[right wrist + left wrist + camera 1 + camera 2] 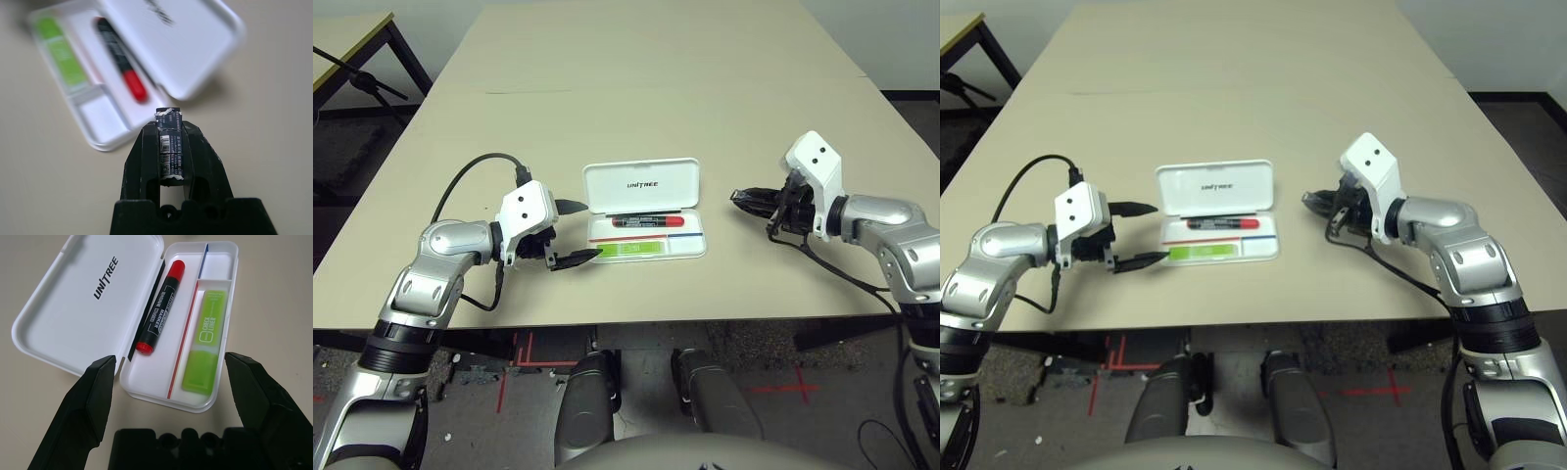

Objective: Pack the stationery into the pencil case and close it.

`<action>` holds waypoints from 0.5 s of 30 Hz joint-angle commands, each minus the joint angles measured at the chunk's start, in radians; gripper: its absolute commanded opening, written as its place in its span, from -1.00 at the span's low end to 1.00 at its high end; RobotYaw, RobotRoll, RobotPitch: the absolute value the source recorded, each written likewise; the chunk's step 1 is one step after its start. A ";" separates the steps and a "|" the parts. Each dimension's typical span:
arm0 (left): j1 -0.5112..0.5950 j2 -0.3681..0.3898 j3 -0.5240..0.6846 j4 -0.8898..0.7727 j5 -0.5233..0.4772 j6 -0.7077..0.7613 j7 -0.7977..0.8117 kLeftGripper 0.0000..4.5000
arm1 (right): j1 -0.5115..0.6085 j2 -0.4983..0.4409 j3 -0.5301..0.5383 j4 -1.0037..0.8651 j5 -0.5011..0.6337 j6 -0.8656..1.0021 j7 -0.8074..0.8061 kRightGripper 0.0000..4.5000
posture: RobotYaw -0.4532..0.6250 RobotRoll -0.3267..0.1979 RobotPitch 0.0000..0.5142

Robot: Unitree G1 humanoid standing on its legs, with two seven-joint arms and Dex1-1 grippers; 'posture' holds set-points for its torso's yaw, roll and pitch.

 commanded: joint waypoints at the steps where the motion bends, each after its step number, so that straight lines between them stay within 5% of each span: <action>1: -0.001 0.007 -0.011 0.001 0.008 -0.003 -0.004 1.00 | -0.041 0.008 0.068 0.062 -0.028 -0.121 0.117 -0.85 | -0.23 0.25 -0.50; 15: 0.016 0.012 -0.001 -0.019 0.001 -0.005 -0.003 1.00 | -0.088 0.131 0.175 0.203 -0.140 -0.288 0.183 -0.85 | -0.19 0.25 -0.50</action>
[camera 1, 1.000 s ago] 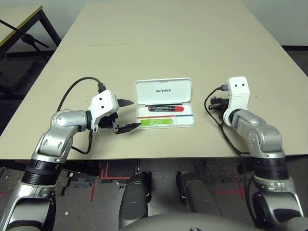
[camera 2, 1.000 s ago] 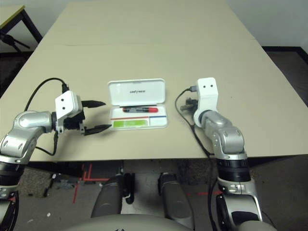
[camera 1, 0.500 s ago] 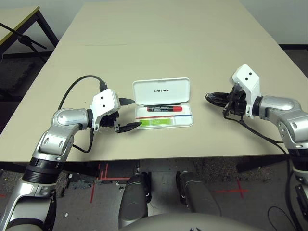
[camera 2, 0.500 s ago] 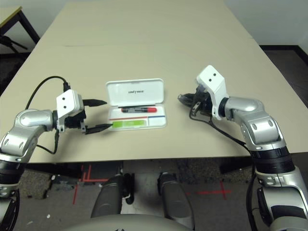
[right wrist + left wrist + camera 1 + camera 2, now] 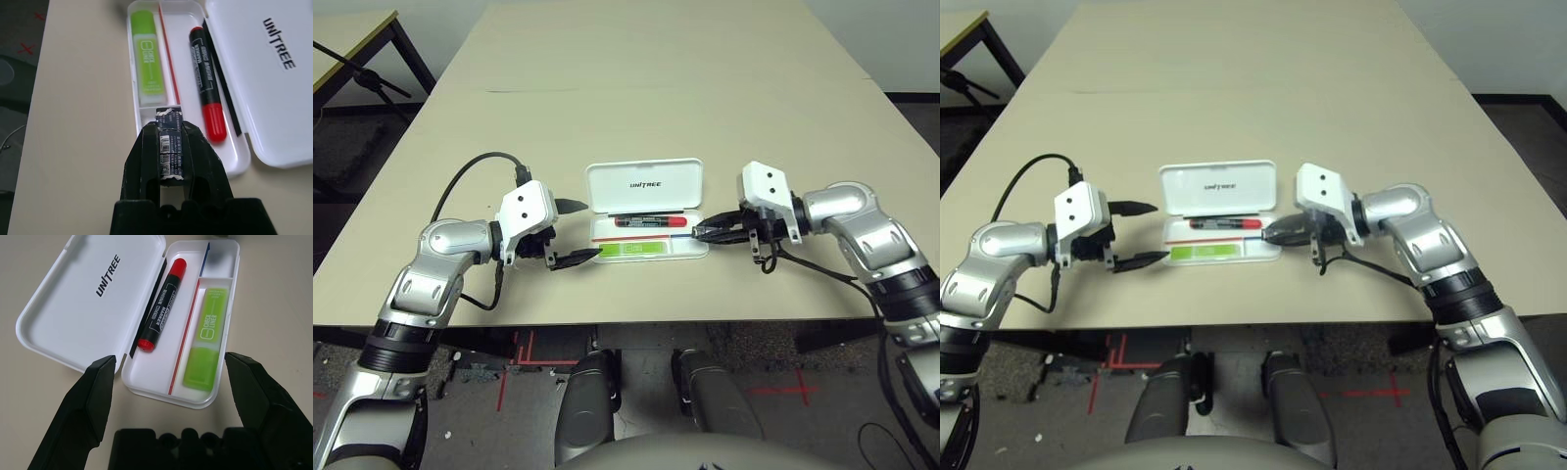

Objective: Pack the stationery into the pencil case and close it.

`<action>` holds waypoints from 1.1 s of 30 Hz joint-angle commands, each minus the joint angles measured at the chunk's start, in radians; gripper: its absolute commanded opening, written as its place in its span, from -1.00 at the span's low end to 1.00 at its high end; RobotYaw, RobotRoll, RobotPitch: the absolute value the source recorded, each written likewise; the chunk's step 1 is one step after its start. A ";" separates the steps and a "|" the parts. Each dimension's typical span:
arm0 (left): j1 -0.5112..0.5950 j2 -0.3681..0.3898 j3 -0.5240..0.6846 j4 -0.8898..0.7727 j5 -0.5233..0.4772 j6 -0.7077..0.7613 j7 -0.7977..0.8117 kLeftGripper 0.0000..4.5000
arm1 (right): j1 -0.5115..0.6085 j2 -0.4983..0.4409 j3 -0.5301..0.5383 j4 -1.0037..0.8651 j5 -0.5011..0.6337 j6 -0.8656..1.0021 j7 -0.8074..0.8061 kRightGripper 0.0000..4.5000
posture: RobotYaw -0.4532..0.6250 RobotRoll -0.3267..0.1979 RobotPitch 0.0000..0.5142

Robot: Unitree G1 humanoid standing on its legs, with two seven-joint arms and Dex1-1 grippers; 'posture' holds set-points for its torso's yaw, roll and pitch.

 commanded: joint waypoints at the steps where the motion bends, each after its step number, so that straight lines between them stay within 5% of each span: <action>1: 0.015 0.010 -0.001 -0.015 0.000 -0.002 -0.002 1.00 | -0.001 0.018 0.018 0.017 -0.029 -0.028 -0.009 -0.85 | -0.19 0.25 -0.50; 11: 0.020 0.011 -0.003 -0.020 0.001 -0.001 -0.002 1.00 | 0.012 0.049 0.018 0.028 -0.067 -0.057 -0.046 -0.85 | -0.18 0.25 -0.50; 22: 0.017 0.008 -0.007 -0.003 0.004 -0.011 -0.006 1.00 | 0.034 0.020 -0.042 0.021 -0.018 -0.069 -0.032 0.93 | -0.20 0.25 -0.50; 33: 0.010 0.009 0.031 0.044 -0.012 0.000 0.010 1.00 | 0.177 -0.044 -0.236 -0.030 0.110 -0.074 -0.049 0.99 | -0.22 0.25 -0.48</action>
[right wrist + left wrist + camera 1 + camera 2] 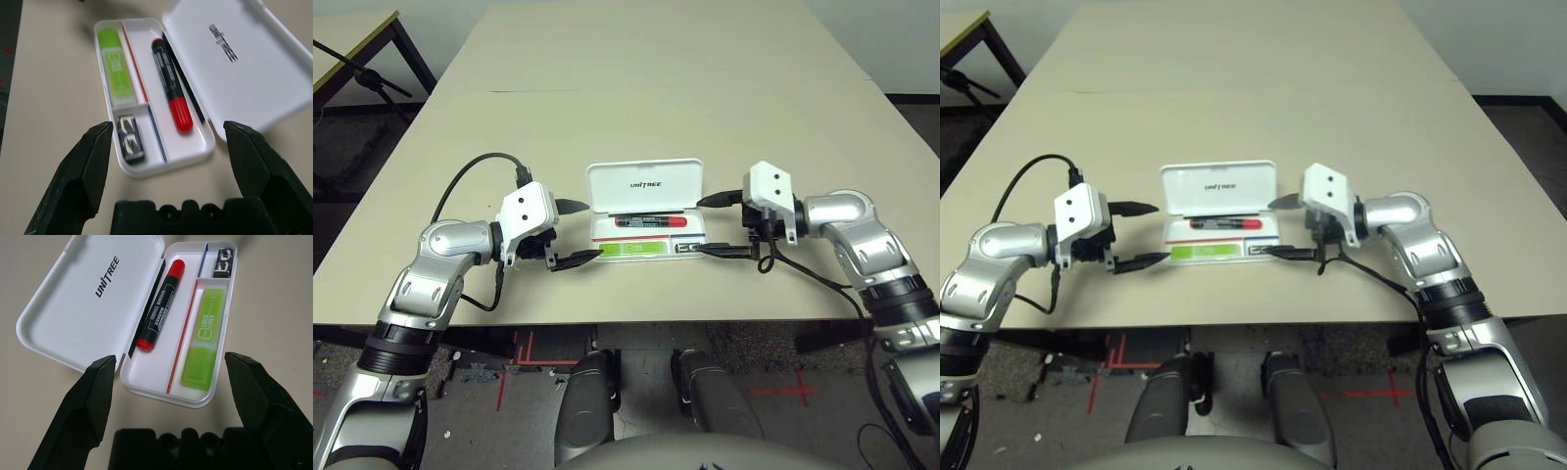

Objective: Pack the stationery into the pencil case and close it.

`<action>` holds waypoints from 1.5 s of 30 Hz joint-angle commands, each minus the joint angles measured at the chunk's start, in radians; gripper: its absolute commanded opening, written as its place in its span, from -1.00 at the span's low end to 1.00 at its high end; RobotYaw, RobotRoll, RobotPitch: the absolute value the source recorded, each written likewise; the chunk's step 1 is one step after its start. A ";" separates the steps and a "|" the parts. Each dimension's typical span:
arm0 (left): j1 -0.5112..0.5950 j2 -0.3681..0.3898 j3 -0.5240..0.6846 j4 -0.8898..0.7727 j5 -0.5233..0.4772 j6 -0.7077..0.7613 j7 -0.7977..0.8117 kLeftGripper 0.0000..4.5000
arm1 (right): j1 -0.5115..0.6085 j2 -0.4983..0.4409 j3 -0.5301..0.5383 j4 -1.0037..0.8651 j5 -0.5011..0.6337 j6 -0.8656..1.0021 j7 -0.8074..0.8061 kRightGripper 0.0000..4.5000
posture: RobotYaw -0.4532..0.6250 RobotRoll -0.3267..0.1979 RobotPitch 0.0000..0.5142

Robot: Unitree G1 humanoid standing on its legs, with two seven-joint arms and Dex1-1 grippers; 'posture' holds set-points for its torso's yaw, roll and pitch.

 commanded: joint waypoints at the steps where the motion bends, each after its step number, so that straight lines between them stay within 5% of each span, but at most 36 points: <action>1: 0.001 0.010 0.031 0.047 -0.011 0.009 0.010 1.00 | 0.065 -0.034 -0.062 -0.037 0.041 -0.007 0.000 0.99 | -0.23 0.25 -0.48; 14: -0.165 -0.038 0.077 0.314 0.021 0.113 0.161 1.00 | 0.294 -0.081 -0.220 -0.122 0.162 -0.010 -0.010 0.99 | -0.32 0.25 -0.48; 18: -0.267 -0.064 0.061 0.459 0.066 0.177 0.245 0.57 | 0.322 -0.086 -0.225 -0.145 0.173 -0.003 -0.017 1.00 | -0.33 0.25 -0.48; 27: -0.450 -0.183 0.077 0.660 0.063 0.235 0.329 -0.99 | 0.364 -0.102 -0.252 -0.176 0.196 -0.003 -0.013 1.00 | -0.37 0.25 -0.49; 45: -0.381 -0.198 0.019 0.427 -0.004 0.348 0.110 -0.99 | 0.365 -0.095 -0.241 -0.176 0.192 -0.008 -0.024 1.00 | -0.38 0.25 -0.48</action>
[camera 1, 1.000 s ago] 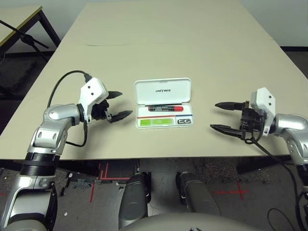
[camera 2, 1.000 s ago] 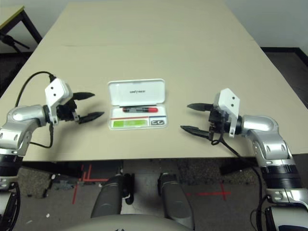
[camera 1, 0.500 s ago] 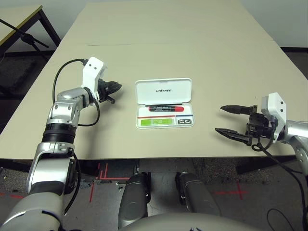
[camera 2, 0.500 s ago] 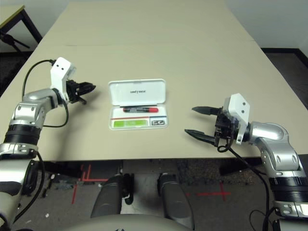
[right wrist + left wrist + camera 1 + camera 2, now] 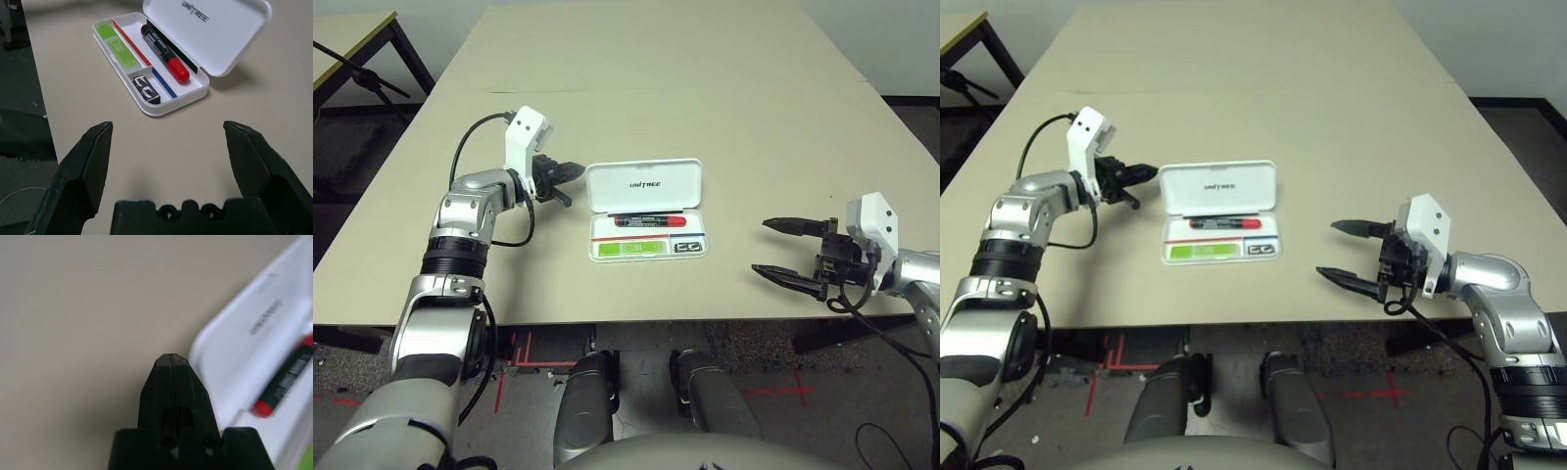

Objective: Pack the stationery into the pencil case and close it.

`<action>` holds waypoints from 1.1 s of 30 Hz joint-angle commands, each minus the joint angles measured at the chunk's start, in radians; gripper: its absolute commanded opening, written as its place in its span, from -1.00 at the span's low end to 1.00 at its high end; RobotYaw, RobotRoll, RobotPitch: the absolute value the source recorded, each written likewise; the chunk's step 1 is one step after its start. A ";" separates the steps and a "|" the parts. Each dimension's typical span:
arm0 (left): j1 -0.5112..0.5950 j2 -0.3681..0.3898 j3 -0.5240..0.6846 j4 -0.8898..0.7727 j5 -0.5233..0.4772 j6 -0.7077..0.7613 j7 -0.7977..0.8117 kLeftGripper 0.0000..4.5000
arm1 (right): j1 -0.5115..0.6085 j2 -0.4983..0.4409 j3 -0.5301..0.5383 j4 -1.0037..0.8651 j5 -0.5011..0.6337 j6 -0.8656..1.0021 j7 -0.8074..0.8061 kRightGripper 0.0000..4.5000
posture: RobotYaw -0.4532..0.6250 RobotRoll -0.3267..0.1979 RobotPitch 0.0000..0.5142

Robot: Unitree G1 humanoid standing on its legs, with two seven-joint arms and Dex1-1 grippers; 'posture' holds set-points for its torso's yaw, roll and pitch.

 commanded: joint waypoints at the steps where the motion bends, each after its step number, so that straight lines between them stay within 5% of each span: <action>1: 0.052 0.022 -0.028 -0.106 -0.033 0.030 -0.072 -0.99 | -0.003 -0.003 -0.004 0.007 0.003 -0.007 -0.001 1.00 | -0.38 0.25 -0.48; 15: 0.209 0.142 -0.095 -0.323 -0.074 -0.004 -0.302 -0.99 | -0.043 -0.001 0.018 0.050 -0.019 -0.022 0.006 1.00 | -0.36 0.25 -0.48; 33: 0.259 0.130 -0.227 -0.361 0.012 -0.050 -0.262 -0.99 | -0.039 -0.017 0.056 0.025 -0.030 0.009 0.034 1.00 | -0.37 0.25 -0.46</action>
